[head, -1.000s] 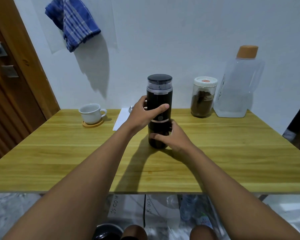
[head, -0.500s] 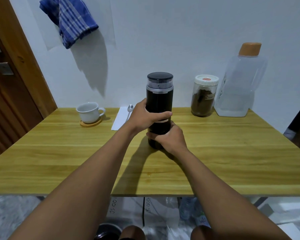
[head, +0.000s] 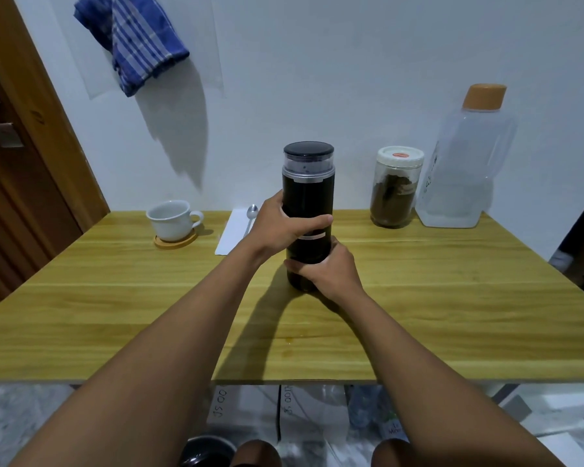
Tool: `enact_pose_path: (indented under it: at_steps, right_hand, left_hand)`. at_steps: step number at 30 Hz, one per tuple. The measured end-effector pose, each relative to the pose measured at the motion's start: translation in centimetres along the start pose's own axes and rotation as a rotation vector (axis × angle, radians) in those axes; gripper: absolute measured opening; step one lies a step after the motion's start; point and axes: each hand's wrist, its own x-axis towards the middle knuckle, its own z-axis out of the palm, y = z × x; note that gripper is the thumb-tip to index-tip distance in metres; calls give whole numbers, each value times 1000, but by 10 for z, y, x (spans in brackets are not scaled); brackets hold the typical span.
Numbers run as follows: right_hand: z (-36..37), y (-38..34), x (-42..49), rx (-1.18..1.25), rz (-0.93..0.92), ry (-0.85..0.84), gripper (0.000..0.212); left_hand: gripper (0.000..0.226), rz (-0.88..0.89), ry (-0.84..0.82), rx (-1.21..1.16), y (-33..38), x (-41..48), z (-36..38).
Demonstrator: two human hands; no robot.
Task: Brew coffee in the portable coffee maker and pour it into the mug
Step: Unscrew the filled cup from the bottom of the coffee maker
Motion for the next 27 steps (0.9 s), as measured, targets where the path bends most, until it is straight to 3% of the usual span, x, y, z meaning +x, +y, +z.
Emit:
enact_pose_path:
  at_steps: [7, 13, 21, 27]
  right_hand:
    - [-3, -3, 3, -24, -29, -16, 69]
    - [-3, -5, 6, 100, 9, -29, 66]
    - [-11, -21, -1, -7, -83, -12, 63]
    - [-15, -24, -10, 10, -67, -1, 61]
  left_hand:
    - [54, -11, 92, -95, -1, 1, 0]
    - [50, 5, 144, -206, 15, 7, -7]
    - [56, -22, 215, -342, 26, 5, -14]
    - [47, 2, 255, -387, 29, -1, -19]
